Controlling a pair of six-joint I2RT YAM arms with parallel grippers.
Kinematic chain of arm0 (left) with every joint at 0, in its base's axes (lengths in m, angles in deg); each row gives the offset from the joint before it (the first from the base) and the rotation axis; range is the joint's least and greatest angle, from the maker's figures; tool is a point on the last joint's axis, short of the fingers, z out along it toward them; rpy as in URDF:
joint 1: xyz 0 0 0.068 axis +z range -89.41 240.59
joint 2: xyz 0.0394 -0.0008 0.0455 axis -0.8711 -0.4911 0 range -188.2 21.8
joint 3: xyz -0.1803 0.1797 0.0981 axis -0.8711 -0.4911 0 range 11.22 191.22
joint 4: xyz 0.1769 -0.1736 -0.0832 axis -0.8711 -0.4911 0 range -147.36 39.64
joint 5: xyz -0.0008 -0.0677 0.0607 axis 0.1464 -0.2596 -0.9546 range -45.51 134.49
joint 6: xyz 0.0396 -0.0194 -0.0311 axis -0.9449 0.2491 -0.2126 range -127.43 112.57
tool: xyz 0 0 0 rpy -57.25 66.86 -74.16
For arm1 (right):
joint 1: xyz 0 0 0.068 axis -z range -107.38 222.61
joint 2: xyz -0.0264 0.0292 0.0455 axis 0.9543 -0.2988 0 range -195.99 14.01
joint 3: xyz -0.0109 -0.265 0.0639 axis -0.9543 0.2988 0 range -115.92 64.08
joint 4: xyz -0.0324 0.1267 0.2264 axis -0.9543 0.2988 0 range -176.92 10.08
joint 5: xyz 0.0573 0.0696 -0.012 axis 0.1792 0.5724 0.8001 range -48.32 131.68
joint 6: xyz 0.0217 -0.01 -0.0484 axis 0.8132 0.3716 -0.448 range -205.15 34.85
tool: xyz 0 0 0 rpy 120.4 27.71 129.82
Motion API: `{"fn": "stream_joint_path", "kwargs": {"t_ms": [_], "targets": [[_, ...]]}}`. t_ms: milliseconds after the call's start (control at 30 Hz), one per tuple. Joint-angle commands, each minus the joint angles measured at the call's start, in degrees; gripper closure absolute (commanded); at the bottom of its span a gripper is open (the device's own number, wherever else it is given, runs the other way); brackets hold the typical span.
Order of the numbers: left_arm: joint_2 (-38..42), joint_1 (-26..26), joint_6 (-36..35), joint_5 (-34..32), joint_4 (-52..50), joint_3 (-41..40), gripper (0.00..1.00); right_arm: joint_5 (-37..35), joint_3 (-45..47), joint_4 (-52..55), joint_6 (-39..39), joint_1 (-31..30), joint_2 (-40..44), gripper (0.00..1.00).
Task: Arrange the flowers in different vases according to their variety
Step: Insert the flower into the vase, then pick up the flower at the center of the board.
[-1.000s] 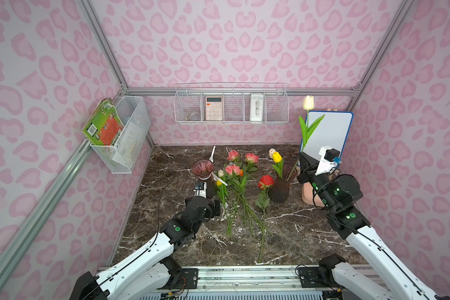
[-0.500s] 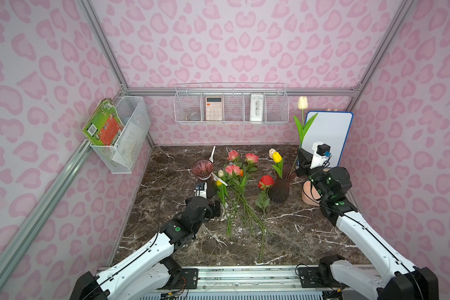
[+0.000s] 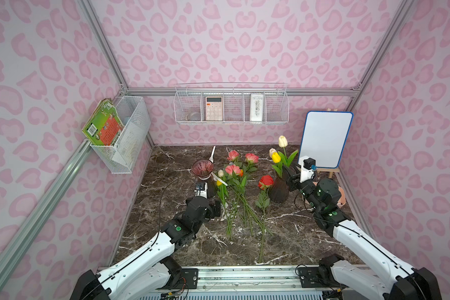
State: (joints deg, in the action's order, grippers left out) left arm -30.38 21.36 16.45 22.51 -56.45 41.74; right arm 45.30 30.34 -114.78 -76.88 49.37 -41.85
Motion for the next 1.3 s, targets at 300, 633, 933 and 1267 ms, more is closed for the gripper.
{"fn": "stream_joint_path", "kwargs": {"t_ms": [300,633,933,1267], "targets": [[-0.36,0.02,0.82,-0.08,0.51,0.16,0.01,-0.46,-6.85,28.87,9.07,-6.03,5.8,0.42],[-2.14,0.07,1.92,-5.65,-2.77,1.73,0.01,-4.36,0.51,35.61,22.49,-20.74,1.24,0.47],[-3.94,0.87,4.18,-6.56,-4.37,2.79,0.02,-9.67,-0.8,37.03,27.73,-23.99,-11.24,0.58],[-2.2,8.46,7.47,-0.51,-6.58,1.76,0.02,-9.58,-4.51,38.59,30.16,-23.71,-23.28,0.68]]}}
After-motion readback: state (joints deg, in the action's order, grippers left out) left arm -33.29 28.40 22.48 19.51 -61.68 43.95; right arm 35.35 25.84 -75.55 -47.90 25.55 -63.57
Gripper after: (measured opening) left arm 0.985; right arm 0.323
